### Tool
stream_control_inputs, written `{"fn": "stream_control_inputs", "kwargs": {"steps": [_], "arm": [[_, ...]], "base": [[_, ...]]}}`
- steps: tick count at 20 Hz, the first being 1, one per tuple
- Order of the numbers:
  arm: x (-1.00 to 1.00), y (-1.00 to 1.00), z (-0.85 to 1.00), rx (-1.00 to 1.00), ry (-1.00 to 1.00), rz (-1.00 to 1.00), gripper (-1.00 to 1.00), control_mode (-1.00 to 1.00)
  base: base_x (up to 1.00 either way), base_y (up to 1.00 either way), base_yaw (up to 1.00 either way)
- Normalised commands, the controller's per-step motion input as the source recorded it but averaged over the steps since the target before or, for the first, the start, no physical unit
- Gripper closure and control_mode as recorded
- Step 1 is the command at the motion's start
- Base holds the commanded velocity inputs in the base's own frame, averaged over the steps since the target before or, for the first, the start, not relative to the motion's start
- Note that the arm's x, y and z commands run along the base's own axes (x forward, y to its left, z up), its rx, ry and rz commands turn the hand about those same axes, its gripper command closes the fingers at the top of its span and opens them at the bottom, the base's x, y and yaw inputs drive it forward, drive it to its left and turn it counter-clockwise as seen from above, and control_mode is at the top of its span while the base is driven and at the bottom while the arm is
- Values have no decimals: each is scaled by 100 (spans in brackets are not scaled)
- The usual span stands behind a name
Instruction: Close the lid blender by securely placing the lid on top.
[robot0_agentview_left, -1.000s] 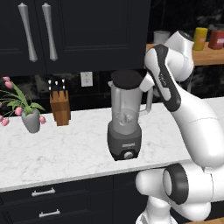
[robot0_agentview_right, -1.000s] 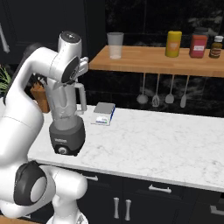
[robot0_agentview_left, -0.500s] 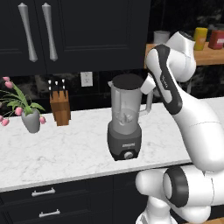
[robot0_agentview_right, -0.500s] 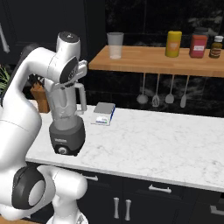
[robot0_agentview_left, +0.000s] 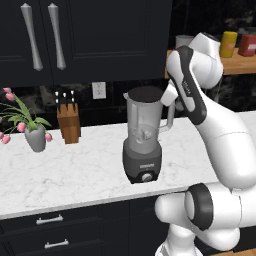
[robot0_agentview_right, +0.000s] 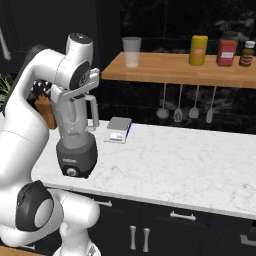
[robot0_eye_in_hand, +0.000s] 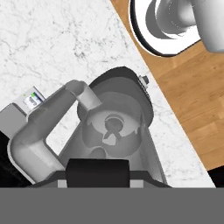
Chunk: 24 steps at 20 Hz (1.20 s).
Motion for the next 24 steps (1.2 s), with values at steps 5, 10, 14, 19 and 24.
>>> {"fn": "stream_control_inputs", "kwargs": {"steps": [5,10,14,19,24], "arm": [[-11,0,-2,0,4,0,100,-100],[-10,-3,-21,0,0,0,100,-100],[-6,-11,-36,0,0,0,100,-100],[0,-11,-36,0,0,0,100,-100],[0,-8,-28,0,0,0,100,-100]], "base": [[0,0,0],[0,0,0],[0,0,0],[0,0,0],[0,0,0]]}}
